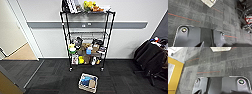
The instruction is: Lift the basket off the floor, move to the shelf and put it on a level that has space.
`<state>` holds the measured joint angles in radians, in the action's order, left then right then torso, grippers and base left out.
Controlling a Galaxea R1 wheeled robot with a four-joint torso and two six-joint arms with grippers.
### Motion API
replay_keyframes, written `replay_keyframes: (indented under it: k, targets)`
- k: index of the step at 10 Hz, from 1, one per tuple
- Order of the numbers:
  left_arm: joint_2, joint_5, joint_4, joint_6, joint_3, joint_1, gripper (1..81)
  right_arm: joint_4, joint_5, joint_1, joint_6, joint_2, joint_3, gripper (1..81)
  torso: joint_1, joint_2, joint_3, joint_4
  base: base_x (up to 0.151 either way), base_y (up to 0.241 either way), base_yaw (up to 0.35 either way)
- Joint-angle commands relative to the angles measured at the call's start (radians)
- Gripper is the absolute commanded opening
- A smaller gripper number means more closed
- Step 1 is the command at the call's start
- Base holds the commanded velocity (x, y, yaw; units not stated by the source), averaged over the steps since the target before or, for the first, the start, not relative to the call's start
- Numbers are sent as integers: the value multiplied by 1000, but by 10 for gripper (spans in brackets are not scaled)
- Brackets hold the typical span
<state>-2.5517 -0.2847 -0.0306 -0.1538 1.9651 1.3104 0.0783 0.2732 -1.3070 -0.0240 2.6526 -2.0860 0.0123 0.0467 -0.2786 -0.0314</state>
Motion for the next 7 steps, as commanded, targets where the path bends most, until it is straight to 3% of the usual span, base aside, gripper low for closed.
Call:
replay_keyframes:
  k: [1, 7]
  targets:
    - [22, 39, -18, 10, -14, -43, 811, 14, -35, 53, 4, -10, -3, 811, 0, 0, 0, 0, 133, 0, 0]
    - [11, 41, -17, 8, 21, -43, 811, 21, -37, 53, 4, 0, -29, 811, 0, 0, 0, 0, 136, 0, 0]
